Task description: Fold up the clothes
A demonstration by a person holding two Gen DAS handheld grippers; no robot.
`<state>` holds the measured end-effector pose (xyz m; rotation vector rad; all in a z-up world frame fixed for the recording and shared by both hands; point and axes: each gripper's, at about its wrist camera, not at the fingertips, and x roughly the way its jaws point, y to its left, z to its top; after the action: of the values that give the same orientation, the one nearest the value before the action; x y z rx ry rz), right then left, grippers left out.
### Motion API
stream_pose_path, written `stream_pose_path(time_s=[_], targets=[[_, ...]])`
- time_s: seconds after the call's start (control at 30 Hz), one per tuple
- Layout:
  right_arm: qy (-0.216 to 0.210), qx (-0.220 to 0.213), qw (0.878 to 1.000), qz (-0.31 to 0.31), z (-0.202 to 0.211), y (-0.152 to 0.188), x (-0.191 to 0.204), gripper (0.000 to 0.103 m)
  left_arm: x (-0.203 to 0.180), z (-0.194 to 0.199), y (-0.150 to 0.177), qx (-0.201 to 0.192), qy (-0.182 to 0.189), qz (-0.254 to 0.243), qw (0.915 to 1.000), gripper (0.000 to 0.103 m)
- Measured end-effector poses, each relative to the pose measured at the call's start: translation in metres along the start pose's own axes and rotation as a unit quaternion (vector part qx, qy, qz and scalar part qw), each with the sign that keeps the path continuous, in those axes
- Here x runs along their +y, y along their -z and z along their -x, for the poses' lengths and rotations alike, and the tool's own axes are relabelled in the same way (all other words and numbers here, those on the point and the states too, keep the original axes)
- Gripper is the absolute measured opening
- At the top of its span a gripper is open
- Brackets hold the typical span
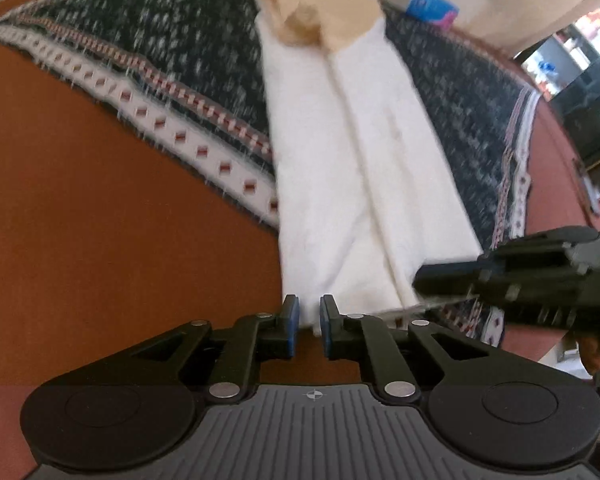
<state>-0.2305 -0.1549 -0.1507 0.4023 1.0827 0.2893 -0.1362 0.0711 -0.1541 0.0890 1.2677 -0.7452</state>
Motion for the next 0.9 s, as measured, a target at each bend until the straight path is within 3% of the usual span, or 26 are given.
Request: stream_pose_path(time_s=[0.07, 0.13, 0.23, 0.43, 0.9], targets=[[0.004, -0.007, 0.999, 0.033, 0.008, 0.003, 0.009, 0.009, 0.006, 0.009, 0.003, -0.011, 0.012, 0.019, 0.9997, 0.030], [-0.004, -0.038, 0.999, 0.000, 0.030, 0.003, -0.001, 0.011, 0.009, 0.013, 0.003, -0.018, 0.024, 0.035, 0.9989, 0.040], [0.009, -0.069, 0.997, -0.045, 0.054, 0.003, -0.021, 0.028, 0.011, 0.008, 0.000, -0.019, 0.037, 0.051, 0.9978, 0.046], [0.039, -0.048, 0.994, -0.086, 0.056, 0.018, -0.047, 0.032, 0.016, -0.003, -0.006, -0.020, 0.064, 0.084, 0.9942, 0.048], [0.008, -0.033, 0.991, -0.131, 0.046, 0.035, -0.052, 0.034, 0.026, -0.011, -0.010, -0.013, 0.098, 0.123, 0.9874, 0.048]])
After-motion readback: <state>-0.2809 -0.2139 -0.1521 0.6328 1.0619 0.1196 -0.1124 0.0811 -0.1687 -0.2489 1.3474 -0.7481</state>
